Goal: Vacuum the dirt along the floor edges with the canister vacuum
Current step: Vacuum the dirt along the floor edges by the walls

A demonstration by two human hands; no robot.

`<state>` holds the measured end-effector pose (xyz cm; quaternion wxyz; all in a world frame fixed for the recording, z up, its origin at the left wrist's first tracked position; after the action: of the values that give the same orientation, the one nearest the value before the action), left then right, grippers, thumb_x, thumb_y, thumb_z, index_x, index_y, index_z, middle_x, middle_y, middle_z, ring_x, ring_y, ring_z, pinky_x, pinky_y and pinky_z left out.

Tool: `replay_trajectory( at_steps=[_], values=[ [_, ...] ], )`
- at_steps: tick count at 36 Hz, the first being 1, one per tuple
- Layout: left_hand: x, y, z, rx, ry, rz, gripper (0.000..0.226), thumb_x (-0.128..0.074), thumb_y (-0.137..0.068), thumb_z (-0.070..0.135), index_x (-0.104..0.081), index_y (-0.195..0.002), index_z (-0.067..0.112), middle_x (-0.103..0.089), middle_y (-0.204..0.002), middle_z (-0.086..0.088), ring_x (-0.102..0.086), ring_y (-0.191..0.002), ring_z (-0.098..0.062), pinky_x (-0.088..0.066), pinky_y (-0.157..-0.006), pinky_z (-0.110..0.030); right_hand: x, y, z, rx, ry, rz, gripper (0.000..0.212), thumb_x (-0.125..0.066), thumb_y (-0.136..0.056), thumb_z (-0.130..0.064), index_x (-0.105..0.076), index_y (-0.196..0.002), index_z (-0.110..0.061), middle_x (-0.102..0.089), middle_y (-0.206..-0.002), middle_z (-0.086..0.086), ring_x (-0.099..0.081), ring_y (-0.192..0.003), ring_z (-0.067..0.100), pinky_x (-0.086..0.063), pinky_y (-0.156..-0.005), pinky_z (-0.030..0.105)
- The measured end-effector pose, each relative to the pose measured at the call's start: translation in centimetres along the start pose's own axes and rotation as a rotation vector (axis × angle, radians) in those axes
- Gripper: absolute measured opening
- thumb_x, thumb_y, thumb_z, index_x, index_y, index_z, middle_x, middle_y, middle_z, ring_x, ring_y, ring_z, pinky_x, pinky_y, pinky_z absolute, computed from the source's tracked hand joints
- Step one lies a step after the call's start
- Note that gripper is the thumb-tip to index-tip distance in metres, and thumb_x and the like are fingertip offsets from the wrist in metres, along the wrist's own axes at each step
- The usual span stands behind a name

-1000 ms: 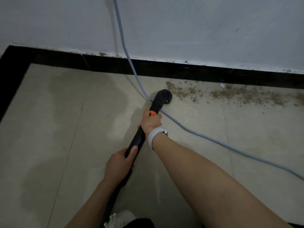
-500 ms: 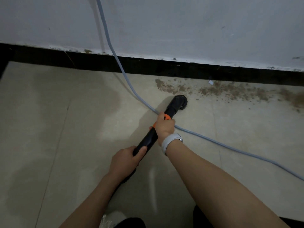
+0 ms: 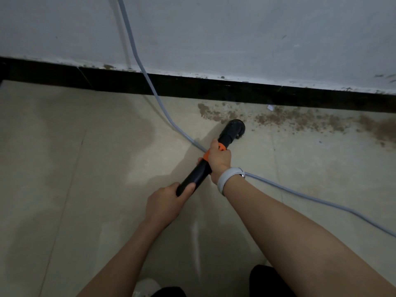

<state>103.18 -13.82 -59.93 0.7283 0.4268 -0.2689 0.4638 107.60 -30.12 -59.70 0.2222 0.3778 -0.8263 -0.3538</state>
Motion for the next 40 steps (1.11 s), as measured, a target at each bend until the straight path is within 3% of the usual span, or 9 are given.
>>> replay_trajectory(
  at_steps=[8, 13, 18, 22, 25, 29, 40],
  values=[
    [0.4, 2.1, -3.5, 0.092, 0.098, 0.061, 0.057, -0.036, -0.090, 0.065, -0.061, -0.076, 0.016, -0.066, -0.066, -0.001, -0.062, -0.063, -0.019, -0.052, -0.067, -0.038, -3.6, 1.4, 2.1, 0.028, 0.107, -0.047, 0.035, -0.049, -0.098, -0.040, -0.037, -0.113, -0.011, -0.053, -0.083, 0.012, -0.059, -0.060, 0.031, -0.059, -0.071, 0.052],
    [0.8, 3.4, -5.7, 0.181, 0.194, 0.124, 0.072, -0.021, -0.072, 0.077, -0.060, -0.070, 0.016, -0.064, -0.060, -0.001, -0.061, -0.059, -0.018, -0.052, -0.062, -0.036, -6.3, 2.4, 3.1, 0.052, 0.151, -0.109, 0.035, -0.052, -0.096, -0.041, -0.037, -0.106, -0.010, -0.051, -0.075, 0.007, -0.058, -0.060, 0.029, -0.057, -0.075, 0.056],
    [1.4, 3.5, -6.5, 0.225, 0.266, 0.166, 0.067, -0.026, -0.076, 0.071, -0.059, -0.068, 0.013, -0.064, -0.059, 0.000, -0.060, -0.056, -0.017, -0.049, -0.058, -0.035, -8.9, 3.2, 2.6, 0.088, 0.231, -0.163, 0.037, -0.052, -0.096, -0.042, -0.035, -0.105, -0.011, -0.051, -0.075, 0.008, -0.065, -0.074, 0.039, -0.056, -0.077, 0.057],
    [1.9, 2.8, -6.7, 0.212, 0.279, 0.169, 0.068, -0.026, -0.077, 0.071, -0.061, -0.071, 0.013, -0.064, -0.059, 0.000, -0.060, -0.057, -0.017, -0.050, -0.059, -0.035, -9.8, 3.1, 2.0, 0.073, 0.237, -0.213, 0.036, -0.050, -0.097, -0.040, -0.036, -0.111, -0.009, -0.051, -0.073, 0.007, -0.060, -0.062, 0.032, -0.056, -0.078, 0.056],
    [1.8, 2.6, -6.8, 0.217, 0.243, 0.163, 0.071, -0.024, -0.074, 0.075, -0.062, -0.073, 0.015, -0.064, -0.060, 0.000, -0.061, -0.059, -0.018, -0.052, -0.062, -0.037, -9.5, 2.9, 2.1, 0.050, 0.191, -0.225, 0.033, -0.052, -0.098, -0.037, -0.037, -0.110, -0.010, -0.049, -0.074, 0.007, -0.055, -0.053, 0.025, -0.058, -0.068, 0.049],
    [1.4, 3.6, -7.2, 0.226, 0.192, 0.147, 0.079, -0.014, -0.068, 0.080, -0.060, -0.075, 0.016, -0.064, -0.061, -0.001, -0.060, -0.058, -0.019, -0.051, -0.060, -0.038, -9.0, 3.2, 3.0, 0.050, 0.144, -0.224, 0.033, -0.053, -0.097, -0.037, -0.039, -0.110, -0.010, -0.049, -0.075, 0.007, -0.053, -0.052, 0.024, -0.058, -0.066, 0.047],
    [3.4, 8.4, -12.1, 0.306, 0.125, 0.171, 0.073, -0.016, -0.068, 0.078, -0.058, -0.074, 0.019, -0.065, -0.063, -0.002, -0.061, -0.061, -0.023, -0.052, -0.063, -0.039, -11.8, 7.5, 7.7, 0.028, 0.132, -0.302, 0.029, -0.050, -0.099, -0.037, -0.037, -0.106, -0.012, -0.048, -0.069, 0.006, -0.052, -0.049, 0.024, -0.055, -0.059, 0.040]
  ],
)
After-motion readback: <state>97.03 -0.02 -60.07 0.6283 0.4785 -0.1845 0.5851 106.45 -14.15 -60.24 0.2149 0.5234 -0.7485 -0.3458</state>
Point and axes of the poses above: each hand's wrist, its own y-axis away from the middle knuckle, its own x-axis out of the back of the hand, z = x × y, the point moved 5 cm from there along -y, towards the middle knuckle
